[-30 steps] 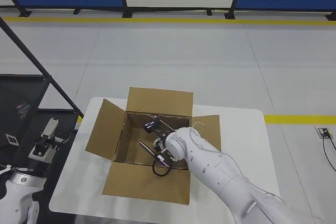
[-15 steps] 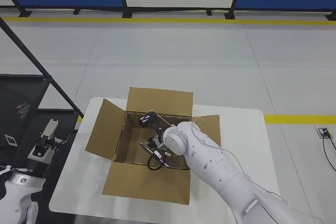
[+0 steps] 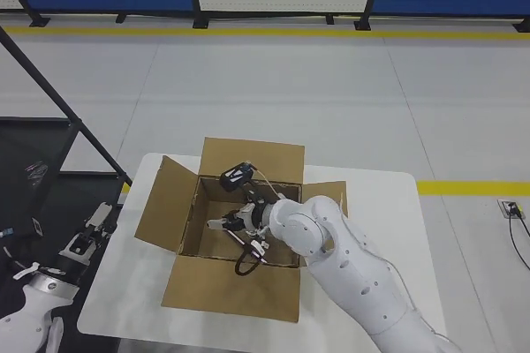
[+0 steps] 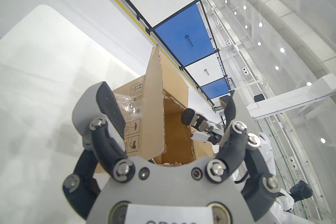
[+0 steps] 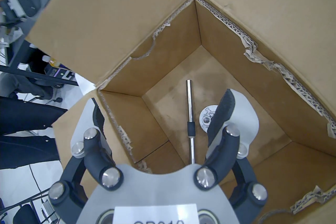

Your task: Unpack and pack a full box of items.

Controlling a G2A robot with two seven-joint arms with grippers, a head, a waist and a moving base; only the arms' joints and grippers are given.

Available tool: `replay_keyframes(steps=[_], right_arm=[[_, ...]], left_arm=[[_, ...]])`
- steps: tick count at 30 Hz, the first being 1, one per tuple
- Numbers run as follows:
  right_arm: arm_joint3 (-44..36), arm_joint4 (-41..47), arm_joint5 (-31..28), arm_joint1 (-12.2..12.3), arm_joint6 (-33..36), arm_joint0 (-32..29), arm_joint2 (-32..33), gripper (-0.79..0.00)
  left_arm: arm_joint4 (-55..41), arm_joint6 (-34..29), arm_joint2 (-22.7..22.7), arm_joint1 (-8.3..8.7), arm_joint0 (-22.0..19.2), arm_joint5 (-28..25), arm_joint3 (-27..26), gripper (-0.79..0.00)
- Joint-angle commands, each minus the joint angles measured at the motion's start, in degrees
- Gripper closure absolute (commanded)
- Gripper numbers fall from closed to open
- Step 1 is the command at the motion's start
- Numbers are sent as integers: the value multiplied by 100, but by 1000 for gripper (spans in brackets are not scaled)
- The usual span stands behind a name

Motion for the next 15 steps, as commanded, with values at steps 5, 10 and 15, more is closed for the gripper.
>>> replay_keyframes(steps=[5,10,15], right_arm=[[-288,121,89,41,48,-191,174,-785],[-288,121,89,41,48,-191,174,-785],[-299,178,71,44,-50,-266,191,-785]], left_arm=[[391,80,83,1,0,-110,144,-785],[391,80,83,1,0,-110,144,-785],[391,80,83,1,0,-110,144,-785]])
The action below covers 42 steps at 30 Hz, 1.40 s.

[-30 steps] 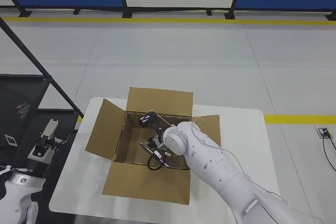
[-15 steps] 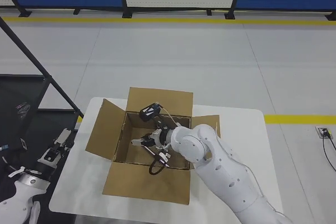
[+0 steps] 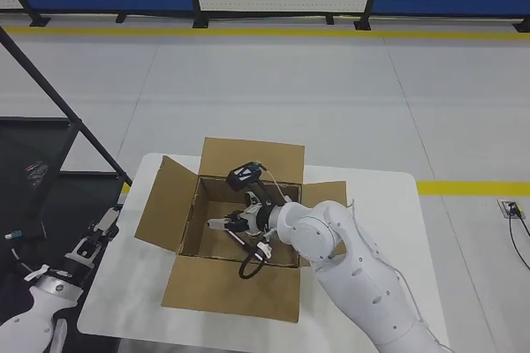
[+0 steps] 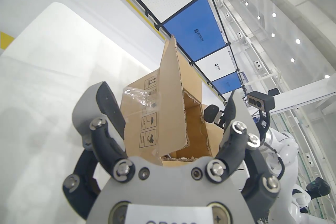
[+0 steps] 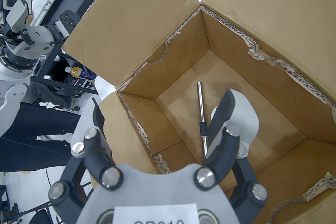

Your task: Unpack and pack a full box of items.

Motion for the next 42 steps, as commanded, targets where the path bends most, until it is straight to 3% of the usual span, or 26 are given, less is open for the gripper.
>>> replay_keyframes(steps=[1,9,17,26,31,36,42], right_arm=[[-20,94,-49,9,-148,-111,46,-785],[-632,841,-418,154,-217,-558,749,-785],[-1443,1811,-830,406,277,-1285,1864,-785],[-2020,2267,-862,684,666,-2065,3111,-785],[-2393,2293,-766,818,581,-2468,3800,-785],[-2136,2321,-564,926,891,-2462,4090,-785],[-1160,2412,-435,1034,1319,-1973,4037,-785]], left_arm=[[11,16,1,-1,1,6,0,-785],[342,-512,321,20,-104,-275,-55,-785],[251,-1015,534,41,-149,-594,-255,-785],[80,-1536,666,75,-201,-549,-634,-785],[294,-1626,983,76,-420,-419,-746,-785],[547,-1674,1359,66,-656,-265,-706,-785],[813,-1641,1797,40,-973,-36,-531,-785]])
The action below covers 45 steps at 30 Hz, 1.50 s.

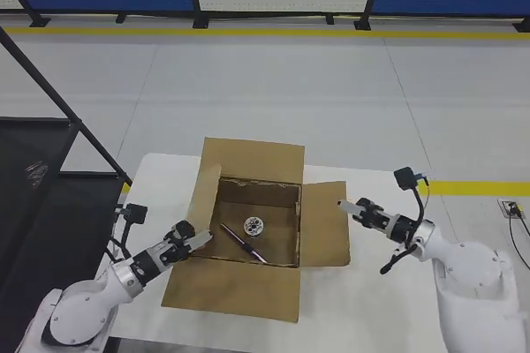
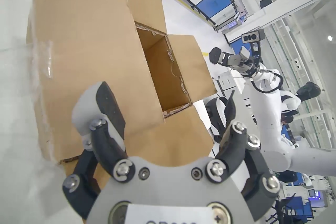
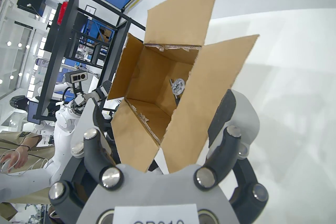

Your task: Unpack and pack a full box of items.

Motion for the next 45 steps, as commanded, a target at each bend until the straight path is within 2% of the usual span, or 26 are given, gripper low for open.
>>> replay_keyframes(steps=[1,6,13,19,28,34,45], right_arm=[[261,14,-29,28,37,164,-30,-785],[596,-130,-85,88,143,426,-276,-785],[794,556,-614,156,710,746,-587,-785],[826,864,-761,194,847,1050,-915,-785],[1037,1197,-775,158,284,1456,-1588,-785],[1442,1189,-625,84,-442,1704,-2095,-785],[2254,1083,-809,-46,-915,2117,-2966,-785]], left_arm=[[54,8,115,-7,-90,43,78,-785],[212,138,342,-29,-298,178,312,-785],[280,219,511,-47,-441,264,483,-785],[298,288,582,-55,-499,320,534,-785],[386,431,683,-70,-525,407,594,-785],[558,596,753,-81,-530,501,622,-785],[532,687,788,-98,-567,611,657,-785]])
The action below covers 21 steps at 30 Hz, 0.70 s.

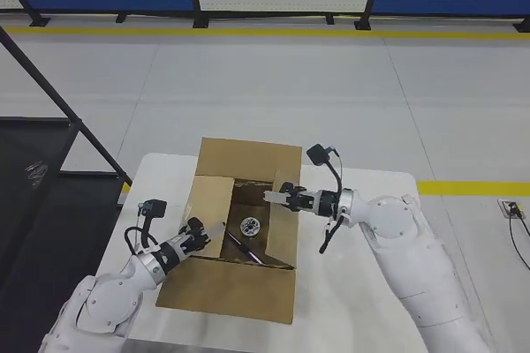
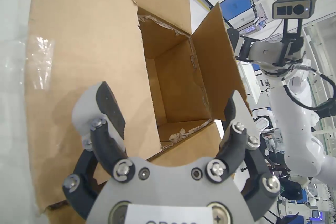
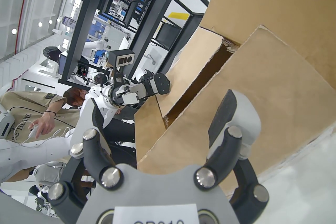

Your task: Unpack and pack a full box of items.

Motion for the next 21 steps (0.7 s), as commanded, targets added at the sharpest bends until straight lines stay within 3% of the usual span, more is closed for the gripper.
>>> replay_keyframes(steps=[1,21], right_arm=[[121,-148,48,-15,-148,59,-107,-785],[719,-805,-62,-130,-603,320,-906,-785]], left_arm=[[-9,27,-4,-3,-13,25,32,-785],[-16,43,38,-24,-135,127,194,-785]])
